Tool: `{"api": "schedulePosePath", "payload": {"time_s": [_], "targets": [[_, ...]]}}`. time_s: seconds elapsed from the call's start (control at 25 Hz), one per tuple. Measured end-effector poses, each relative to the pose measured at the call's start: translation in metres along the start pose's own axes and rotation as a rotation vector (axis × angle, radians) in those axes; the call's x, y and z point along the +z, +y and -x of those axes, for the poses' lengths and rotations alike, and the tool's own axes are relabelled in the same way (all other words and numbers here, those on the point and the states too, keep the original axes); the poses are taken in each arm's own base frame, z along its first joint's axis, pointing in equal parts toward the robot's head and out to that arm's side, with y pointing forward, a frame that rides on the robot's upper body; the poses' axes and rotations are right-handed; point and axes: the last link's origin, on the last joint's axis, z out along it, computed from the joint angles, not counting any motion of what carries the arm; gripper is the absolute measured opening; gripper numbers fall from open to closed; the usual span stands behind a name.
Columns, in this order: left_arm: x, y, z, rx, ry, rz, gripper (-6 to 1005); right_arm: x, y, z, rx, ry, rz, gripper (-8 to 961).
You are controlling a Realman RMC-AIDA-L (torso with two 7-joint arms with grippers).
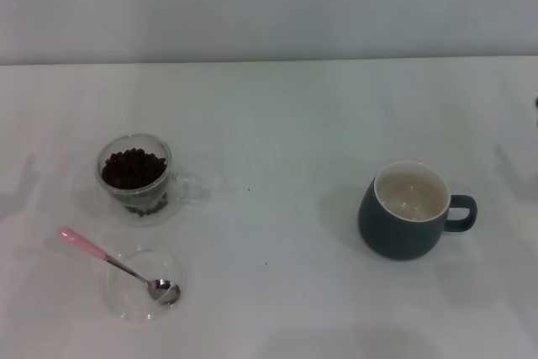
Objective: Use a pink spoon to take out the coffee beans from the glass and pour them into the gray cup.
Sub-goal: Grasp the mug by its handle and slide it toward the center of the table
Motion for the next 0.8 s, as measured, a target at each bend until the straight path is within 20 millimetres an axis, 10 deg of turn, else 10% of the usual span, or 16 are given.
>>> {"api": "schedulePosePath", "payload": {"time_s": [0.4,0.8], "targets": [[0.027,0.01,0.005,0.009,-0.056,0.026,894,-0.088,0.029,-0.028,0.003,0.099,0.082,833],[0.044,0.017,0.007,0.021,-0.088,0.049,893,-0.088,0.059,-0.055,0.005,0.204,0.077,827]]}}
